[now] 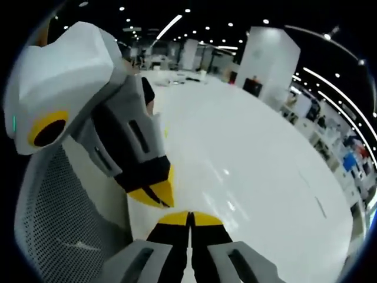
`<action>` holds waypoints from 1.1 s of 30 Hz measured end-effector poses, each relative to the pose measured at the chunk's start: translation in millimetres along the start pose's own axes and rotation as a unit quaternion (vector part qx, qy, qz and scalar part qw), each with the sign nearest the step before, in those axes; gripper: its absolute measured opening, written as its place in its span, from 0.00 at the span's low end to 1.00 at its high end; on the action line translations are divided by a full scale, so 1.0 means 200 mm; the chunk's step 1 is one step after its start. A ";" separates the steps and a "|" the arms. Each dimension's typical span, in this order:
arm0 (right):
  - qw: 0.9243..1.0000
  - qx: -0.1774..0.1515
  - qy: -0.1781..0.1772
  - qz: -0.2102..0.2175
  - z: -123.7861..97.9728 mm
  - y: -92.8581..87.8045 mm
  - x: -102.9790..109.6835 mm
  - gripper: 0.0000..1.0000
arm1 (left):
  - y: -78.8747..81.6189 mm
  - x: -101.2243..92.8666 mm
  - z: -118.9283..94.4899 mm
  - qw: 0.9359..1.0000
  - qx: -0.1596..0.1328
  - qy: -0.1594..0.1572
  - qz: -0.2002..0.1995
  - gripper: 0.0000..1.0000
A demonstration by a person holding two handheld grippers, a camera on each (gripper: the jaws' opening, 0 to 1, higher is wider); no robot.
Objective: Open the resealable bag by pulling the two sides of the seal apart until the entire bag opening is separated and visibly accessible.
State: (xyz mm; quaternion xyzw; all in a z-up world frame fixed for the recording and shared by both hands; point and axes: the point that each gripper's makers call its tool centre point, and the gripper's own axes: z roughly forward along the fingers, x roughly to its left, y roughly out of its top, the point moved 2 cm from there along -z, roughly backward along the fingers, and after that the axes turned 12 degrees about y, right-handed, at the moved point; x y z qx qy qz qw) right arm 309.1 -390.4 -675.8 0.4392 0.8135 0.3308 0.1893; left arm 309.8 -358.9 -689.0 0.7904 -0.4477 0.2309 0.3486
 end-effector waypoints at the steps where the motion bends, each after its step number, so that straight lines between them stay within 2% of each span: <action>1: 1.000 -0.004 -0.003 0.006 -0.01 0.00 -0.01 0.00 | 0.00 0.00 0.00 1.000 -0.001 -0.001 -0.003 0.00; 8: 0.998 -0.041 -0.039 0.029 -0.07 0.04 -0.08 0.00 | 0.00 -0.01 0.00 0.999 -0.010 -0.008 -0.041 0.00; 13: 0.994 -0.075 -0.062 0.053 -0.12 0.07 -0.13 0.00 | 0.01 -0.01 -0.01 0.999 -0.011 -0.009 -0.050 0.00; 21: 0.987 -0.110 -0.101 0.061 -0.22 0.15 -0.19 0.00 | -0.01 0.00 0.00 0.998 -0.009 -0.003 -0.060 0.00; 28: 0.982 -0.134 -0.127 0.049 -0.31 0.24 -0.21 0.00 | -0.01 0.07 0.02 0.997 -0.013 0.011 -0.076 0.00; 33: 0.977 -0.150 -0.146 0.041 -0.37 0.29 -0.24 0.00 | -0.01 0.15 0.03 0.996 -0.019 0.032 -0.085 0.00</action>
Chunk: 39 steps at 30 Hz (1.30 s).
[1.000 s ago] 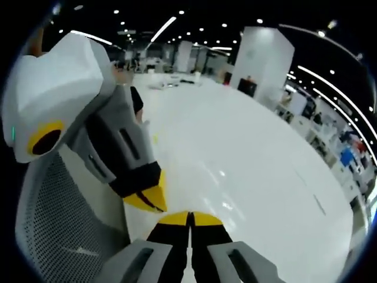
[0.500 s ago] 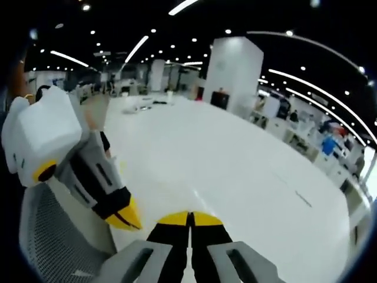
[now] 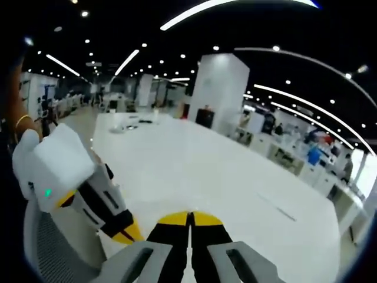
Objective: Open the resealable bag by pulling the two sides of the seal apart until the entire bag opening is separated and visibly accessible.
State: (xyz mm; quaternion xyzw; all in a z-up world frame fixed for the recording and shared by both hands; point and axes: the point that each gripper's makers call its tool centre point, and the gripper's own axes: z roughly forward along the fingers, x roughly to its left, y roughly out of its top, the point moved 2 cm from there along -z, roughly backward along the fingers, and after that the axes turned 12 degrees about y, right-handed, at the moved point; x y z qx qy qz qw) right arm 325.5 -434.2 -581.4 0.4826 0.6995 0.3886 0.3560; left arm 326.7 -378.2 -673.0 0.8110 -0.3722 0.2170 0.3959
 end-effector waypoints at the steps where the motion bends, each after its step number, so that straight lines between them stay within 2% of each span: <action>1: 1.000 -0.003 -0.003 -0.002 -0.01 0.01 -0.01 0.00 | 0.00 0.02 0.00 1.000 -0.002 0.004 -0.002 0.00; 8: 0.999 -0.022 -0.024 -0.023 -0.04 0.13 -0.07 0.00 | 0.04 0.14 0.02 0.999 -0.013 0.028 0.012 0.00; 10: 0.999 -0.023 -0.028 -0.025 -0.04 0.13 -0.09 0.00 | 0.03 0.17 0.04 0.999 -0.011 0.031 0.028 0.00; 14: 0.999 -0.022 -0.027 -0.004 -0.03 0.09 -0.11 0.00 | 0.02 0.16 0.06 0.999 -0.008 0.026 0.037 0.00; 24: 1.000 0.018 -0.001 0.014 0.02 -0.10 -0.02 0.00 | -0.04 -0.05 0.08 0.999 0.004 -0.027 0.016 0.00; 31: 0.998 0.048 0.017 0.022 0.07 -0.22 0.04 0.00 | -0.07 -0.14 0.09 0.998 0.014 -0.053 -0.002 0.00; 39: 0.997 0.065 0.033 0.027 0.10 -0.30 0.11 0.00 | -0.08 -0.21 0.06 0.997 0.020 -0.068 -0.034 0.02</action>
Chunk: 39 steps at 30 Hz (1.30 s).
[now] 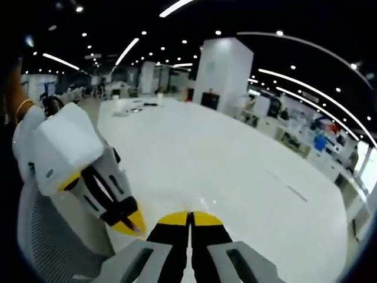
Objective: Open the resealable bag by pulling the two sides of the seal apart until the entire bag opening is separated and visibly accessible.
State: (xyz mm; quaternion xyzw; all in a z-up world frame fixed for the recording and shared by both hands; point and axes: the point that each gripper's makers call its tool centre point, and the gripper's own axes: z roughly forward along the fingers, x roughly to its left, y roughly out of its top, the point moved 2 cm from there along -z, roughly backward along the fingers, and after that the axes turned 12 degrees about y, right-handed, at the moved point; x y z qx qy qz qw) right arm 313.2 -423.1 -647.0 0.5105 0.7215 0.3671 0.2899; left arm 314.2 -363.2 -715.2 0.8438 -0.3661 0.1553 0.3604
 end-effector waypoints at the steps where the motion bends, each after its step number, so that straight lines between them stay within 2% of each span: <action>1: 1.000 0.003 0.002 0.000 0.01 -0.01 0.01 0.00 | 0.00 0.00 0.00 1.000 0.001 0.000 -0.003 0.02; 5: 1.000 0.014 0.007 0.002 0.03 -0.06 0.03 0.00 | 0.00 0.00 -0.01 0.999 -0.005 0.006 -0.037 0.05; 8: 1.000 0.024 0.008 -0.001 0.05 -0.09 0.04 0.00 | 0.00 0.00 -0.03 0.998 -0.006 0.013 -0.066 0.10; 14: 0.999 0.035 0.003 -0.007 0.08 -0.11 0.02 0.00 | -0.01 0.01 -0.06 0.996 -0.007 0.020 -0.083 0.17; 19: 0.999 0.047 0.007 -0.005 0.11 -0.14 0.01 0.00 | -0.05 0.03 -0.09 0.991 -0.007 0.033 -0.131 0.23; 23: 0.998 0.057 0.008 -0.014 0.13 -0.16 -0.01 0.00 | -0.06 0.06 -0.12 0.982 -0.016 0.049 -0.179 0.27; 26: 0.998 0.062 0.006 -0.017 0.14 -0.18 -0.05 0.00 | -0.10 0.07 -0.13 0.966 -0.017 0.050 -0.254 0.30; 29: 0.997 0.068 0.000 -0.023 0.14 -0.19 -0.08 0.00 | -0.13 0.09 -0.14 0.954 -0.019 0.056 -0.295 0.36; 30: 0.996 0.081 -0.008 -0.048 0.13 -0.19 -0.12 0.00 | -0.13 0.09 -0.14 0.949 -0.023 0.060 -0.307 0.39; 32: 0.994 0.086 -0.009 -0.063 0.14 -0.19 -0.14 0.00 | -0.15 0.11 -0.15 0.942 -0.035 0.070 -0.327 0.43; 36: 0.995 0.079 -0.005 -0.053 0.16 -0.17 -0.18 0.00 | -0.22 0.11 -0.16 0.941 -0.017 0.074 -0.330 0.48; 39: 0.995 0.079 -0.004 -0.058 0.19 -0.16 -0.20 0.00 | -0.24 0.12 -0.18 0.936 -0.015 0.080 -0.342 0.50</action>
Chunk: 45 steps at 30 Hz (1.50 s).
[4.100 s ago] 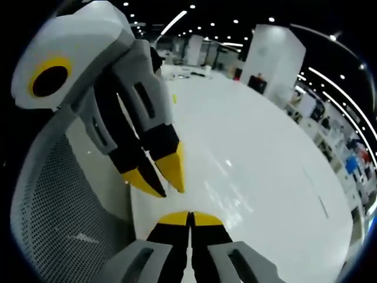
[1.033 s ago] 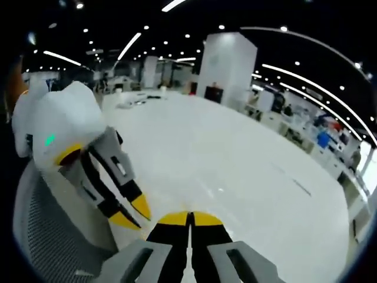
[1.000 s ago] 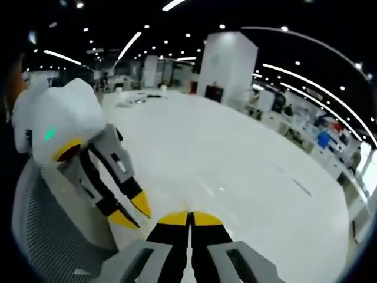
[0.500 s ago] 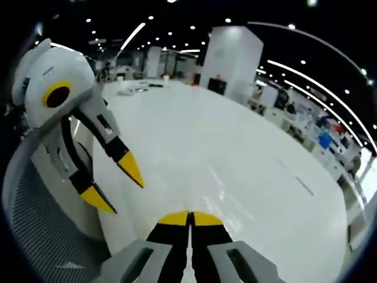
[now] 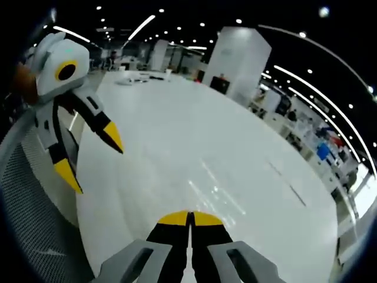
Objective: Open the resealable bag by pulling the two sides of the seal apart until the entire bag opening is separated and visibly accessible.
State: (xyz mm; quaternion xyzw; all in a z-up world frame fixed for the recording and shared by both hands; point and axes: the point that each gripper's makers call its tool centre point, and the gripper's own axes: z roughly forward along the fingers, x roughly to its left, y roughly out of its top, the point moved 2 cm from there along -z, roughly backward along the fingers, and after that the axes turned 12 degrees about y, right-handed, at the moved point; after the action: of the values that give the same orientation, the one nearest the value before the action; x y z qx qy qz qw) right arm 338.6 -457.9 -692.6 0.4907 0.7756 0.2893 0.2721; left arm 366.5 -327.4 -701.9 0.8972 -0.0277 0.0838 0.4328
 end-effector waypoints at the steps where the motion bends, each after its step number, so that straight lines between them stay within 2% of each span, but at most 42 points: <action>1: 1.000 0.001 0.001 0.000 0.01 0.00 -0.01 0.00 | 0.00 0.01 -0.01 1.000 -0.001 0.003 -0.005 0.51; 7: 1.000 -0.002 0.000 0.016 0.07 0.02 -0.04 0.00 | 0.01 0.05 -0.02 1.000 -0.011 0.013 -0.021 0.60; 11: 1.000 -0.002 -0.003 0.022 0.11 0.03 -0.06 0.00 | 0.01 0.06 -0.03 1.000 -0.007 0.017 -0.020 0.65; 17: 0.999 0.002 -0.024 0.036 0.13 0.04 -0.12 0.00 | 0.00 0.09 -0.06 0.999 -0.005 0.028 -0.027 0.64; 23: 0.999 0.001 -0.027 0.046 0.16 0.06 -0.15 0.00 | 0.06 0.13 -0.10 0.998 -0.020 0.041 -0.031 0.64; 30: 0.998 0.012 -0.019 0.050 0.23 0.06 -0.15 0.00 | 0.06 0.16 -0.11 0.999 -0.015 0.045 -0.025 0.65; 36: 0.997 0.000 -0.013 0.070 0.24 0.07 -0.14 0.00 | 0.03 0.18 -0.12 0.998 -0.011 0.050 -0.032 0.65; 39: 0.998 0.005 -0.002 0.069 0.27 0.06 -0.10 0.06 | 0.02 0.18 -0.12 0.998 -0.004 0.052 -0.029 0.65; 45: 0.997 0.001 0.004 0.081 0.24 0.03 -0.04 0.14 | 0.04 0.20 -0.13 0.998 -0.012 0.058 -0.037 0.67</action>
State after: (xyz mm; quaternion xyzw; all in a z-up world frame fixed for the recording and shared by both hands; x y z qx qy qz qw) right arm 380.4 -454.3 -720.0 0.5507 0.7347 0.3116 0.2447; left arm 401.6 -310.3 -672.4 0.8857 0.0300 0.1193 0.4476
